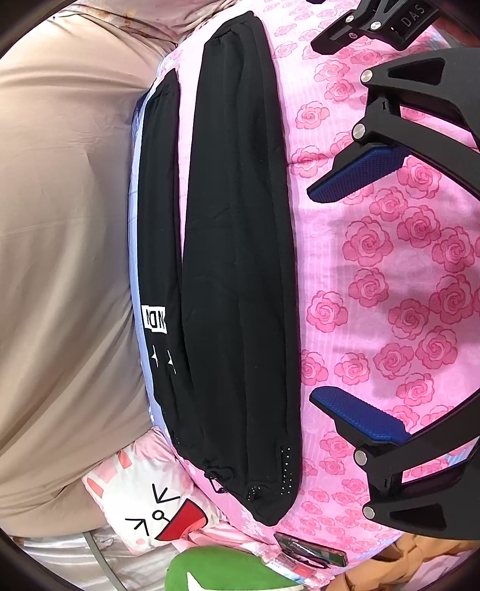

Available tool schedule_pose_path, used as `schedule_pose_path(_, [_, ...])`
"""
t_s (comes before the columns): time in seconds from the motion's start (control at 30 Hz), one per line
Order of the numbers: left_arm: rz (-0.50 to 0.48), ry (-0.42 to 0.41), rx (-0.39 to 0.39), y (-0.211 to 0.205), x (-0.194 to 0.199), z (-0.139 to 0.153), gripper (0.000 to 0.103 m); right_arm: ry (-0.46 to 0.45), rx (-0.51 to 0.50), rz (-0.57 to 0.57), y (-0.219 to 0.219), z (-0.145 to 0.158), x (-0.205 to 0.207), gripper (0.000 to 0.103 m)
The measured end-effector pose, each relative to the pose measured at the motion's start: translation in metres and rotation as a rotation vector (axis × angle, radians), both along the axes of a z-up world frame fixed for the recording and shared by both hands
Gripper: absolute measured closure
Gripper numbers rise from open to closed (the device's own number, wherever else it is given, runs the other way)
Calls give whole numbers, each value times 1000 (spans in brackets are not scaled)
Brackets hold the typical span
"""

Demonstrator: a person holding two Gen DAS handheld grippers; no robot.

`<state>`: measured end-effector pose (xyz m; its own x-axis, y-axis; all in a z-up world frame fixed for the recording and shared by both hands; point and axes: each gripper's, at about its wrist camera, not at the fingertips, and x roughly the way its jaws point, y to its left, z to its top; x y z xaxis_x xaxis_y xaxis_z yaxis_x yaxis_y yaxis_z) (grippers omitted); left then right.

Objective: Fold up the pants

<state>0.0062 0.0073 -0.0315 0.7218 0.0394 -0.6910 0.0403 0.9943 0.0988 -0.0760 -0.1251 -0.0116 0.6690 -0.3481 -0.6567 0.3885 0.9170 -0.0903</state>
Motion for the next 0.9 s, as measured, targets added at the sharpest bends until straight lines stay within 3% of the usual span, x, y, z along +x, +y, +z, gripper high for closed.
schedule_pose_path(0.9, [4, 9, 3, 2, 1, -3, 5, 5, -4, 1, 3, 0, 2, 5])
